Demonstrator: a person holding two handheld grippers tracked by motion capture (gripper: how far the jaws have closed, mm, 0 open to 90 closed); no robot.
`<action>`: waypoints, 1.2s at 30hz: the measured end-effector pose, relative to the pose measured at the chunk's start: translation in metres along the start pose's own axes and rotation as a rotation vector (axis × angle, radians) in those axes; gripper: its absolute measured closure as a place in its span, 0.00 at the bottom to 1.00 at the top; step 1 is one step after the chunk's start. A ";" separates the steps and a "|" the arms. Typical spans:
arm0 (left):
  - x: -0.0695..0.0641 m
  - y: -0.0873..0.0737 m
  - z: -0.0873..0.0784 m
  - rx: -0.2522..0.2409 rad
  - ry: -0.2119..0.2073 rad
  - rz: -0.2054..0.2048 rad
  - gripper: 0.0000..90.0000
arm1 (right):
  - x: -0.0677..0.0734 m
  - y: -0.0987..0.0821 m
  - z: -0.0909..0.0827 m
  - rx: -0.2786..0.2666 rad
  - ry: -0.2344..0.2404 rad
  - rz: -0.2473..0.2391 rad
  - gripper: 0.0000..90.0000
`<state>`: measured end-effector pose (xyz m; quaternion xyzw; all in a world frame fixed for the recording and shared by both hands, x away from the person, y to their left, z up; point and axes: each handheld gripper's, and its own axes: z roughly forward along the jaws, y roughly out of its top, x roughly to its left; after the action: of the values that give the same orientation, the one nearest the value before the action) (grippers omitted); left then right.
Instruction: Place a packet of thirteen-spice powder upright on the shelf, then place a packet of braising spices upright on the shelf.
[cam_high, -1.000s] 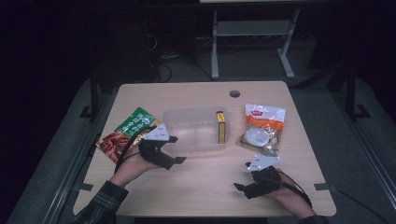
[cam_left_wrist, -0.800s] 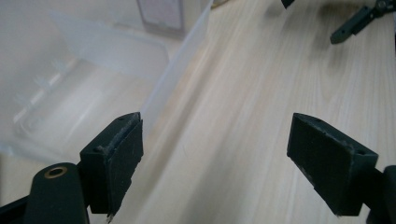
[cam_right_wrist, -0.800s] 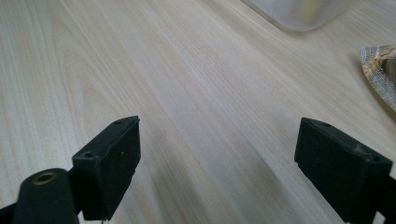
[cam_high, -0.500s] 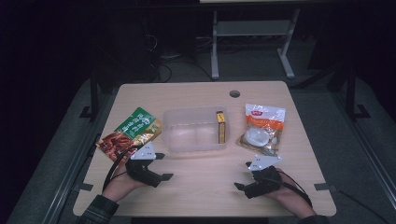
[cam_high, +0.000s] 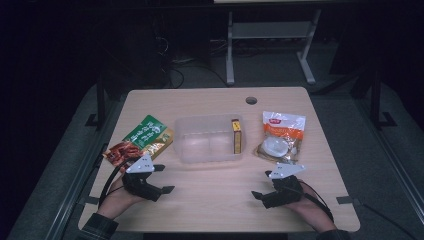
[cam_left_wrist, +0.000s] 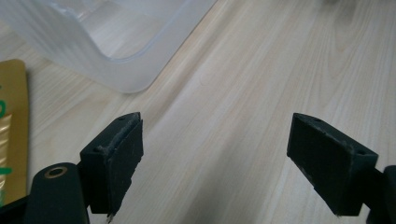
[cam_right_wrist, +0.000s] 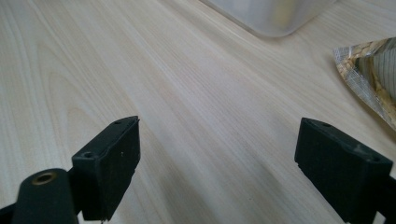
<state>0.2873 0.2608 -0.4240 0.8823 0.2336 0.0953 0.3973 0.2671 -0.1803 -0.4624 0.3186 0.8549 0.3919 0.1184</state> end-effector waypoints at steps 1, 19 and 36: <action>0.001 -0.001 -0.002 0.000 0.010 -0.002 0.20 | 0.000 0.000 0.001 0.004 -0.002 0.010 0.15; 0.069 -0.013 -0.033 -0.025 0.156 -0.124 0.38 | 0.003 0.001 -0.003 -0.003 -0.002 -0.021 0.15; 0.140 -0.024 -0.035 0.015 0.307 -0.220 0.37 | 0.003 0.002 -0.001 0.003 0.000 -0.034 0.15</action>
<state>0.3886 0.3661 -0.4211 0.8295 0.3875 0.1829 0.3582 0.2645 -0.1781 -0.4601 0.3040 0.8609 0.3886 0.1244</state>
